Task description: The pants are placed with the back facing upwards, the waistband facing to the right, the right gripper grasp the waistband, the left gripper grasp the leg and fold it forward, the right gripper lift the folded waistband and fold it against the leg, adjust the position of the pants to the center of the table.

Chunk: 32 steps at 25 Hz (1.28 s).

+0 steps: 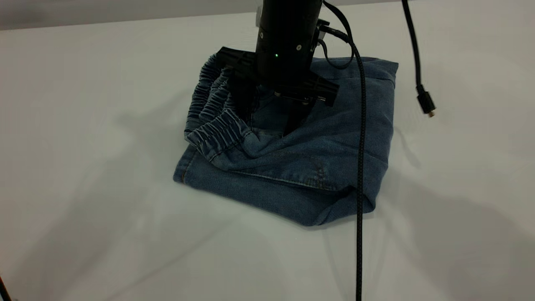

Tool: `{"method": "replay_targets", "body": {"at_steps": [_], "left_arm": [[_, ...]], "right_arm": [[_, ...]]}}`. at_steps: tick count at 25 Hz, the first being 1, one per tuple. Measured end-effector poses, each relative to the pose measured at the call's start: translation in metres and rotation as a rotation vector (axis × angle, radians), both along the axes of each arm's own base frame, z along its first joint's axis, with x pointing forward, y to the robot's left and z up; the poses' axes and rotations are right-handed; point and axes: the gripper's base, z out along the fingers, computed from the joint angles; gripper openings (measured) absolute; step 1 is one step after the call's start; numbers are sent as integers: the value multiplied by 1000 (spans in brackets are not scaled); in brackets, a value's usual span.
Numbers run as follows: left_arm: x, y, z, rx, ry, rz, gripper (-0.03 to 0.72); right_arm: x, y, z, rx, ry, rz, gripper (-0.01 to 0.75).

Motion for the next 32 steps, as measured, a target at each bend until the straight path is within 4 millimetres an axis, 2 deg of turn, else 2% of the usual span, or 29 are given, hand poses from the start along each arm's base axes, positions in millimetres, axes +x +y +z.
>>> {"method": "replay_targets", "body": {"at_steps": [15,21,23,26,32], "left_arm": [[0,0,0,1,0,0,345],[0,0,0,1,-3,0,345],[0,0,0,1,-3,0,345],[0,0,0,2,-3,0,344],[-1,1,1,1,-4,1,344]], "right_arm": [[-14,-6,-1,-44,60,405,456],[-20,4,5,-24,67,471,456],[-16,8,20,-16,44,483,456],[-7,11,58,-26,-33,526,456],[7,14,159,11,-326,617,456]]}}
